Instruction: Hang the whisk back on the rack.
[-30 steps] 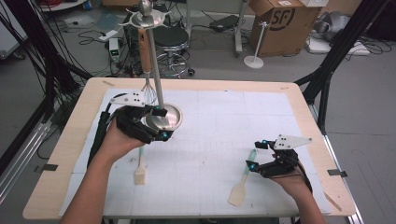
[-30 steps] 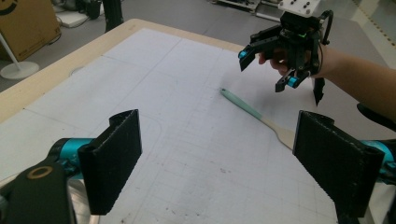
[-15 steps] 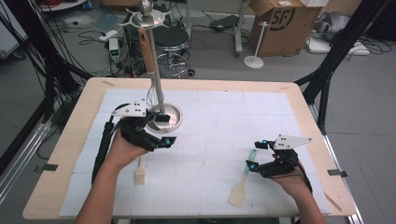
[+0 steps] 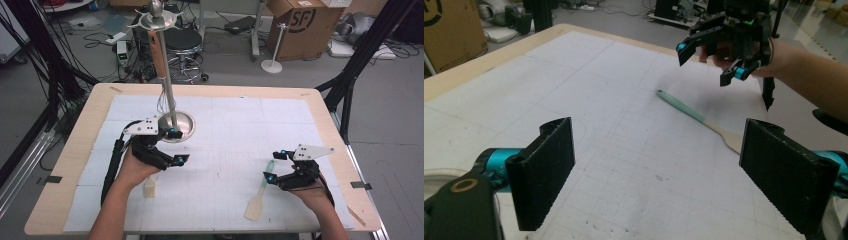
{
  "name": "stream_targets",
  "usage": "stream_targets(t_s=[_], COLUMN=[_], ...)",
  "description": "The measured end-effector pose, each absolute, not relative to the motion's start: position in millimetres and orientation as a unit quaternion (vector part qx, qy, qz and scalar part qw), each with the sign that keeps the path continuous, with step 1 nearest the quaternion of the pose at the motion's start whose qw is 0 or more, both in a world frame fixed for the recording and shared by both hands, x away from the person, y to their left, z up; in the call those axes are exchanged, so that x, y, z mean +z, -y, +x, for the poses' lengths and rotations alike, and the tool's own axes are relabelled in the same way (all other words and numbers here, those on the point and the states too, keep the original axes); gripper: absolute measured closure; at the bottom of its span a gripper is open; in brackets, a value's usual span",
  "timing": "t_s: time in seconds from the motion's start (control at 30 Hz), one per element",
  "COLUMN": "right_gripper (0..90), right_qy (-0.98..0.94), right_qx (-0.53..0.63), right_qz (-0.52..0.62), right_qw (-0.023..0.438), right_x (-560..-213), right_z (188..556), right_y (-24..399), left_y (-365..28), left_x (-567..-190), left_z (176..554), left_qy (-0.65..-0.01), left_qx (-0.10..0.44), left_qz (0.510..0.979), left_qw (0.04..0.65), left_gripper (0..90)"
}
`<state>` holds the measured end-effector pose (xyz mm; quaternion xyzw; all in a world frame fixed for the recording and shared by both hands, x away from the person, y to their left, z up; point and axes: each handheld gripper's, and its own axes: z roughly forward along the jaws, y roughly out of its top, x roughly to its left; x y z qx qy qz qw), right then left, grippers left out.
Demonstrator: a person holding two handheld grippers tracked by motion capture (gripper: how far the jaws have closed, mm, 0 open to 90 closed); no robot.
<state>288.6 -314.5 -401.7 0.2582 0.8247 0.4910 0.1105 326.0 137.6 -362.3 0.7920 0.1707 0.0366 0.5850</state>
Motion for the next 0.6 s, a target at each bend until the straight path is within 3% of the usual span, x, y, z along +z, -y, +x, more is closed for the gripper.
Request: stream_targets(t_s=[0.6], right_gripper=[16.3], right_qy=[-0.825], right_qx=[0.491], right_qz=[0.257], right_qw=[0.112], right_x=[-402], right_z=[288], right_y=[314], left_y=[-144], left_x=[-383], left_z=[319], left_qy=[-0.191], left_qx=[0.047], left_qz=[0.786], left_qw=[0.586], left_gripper=[14.9])
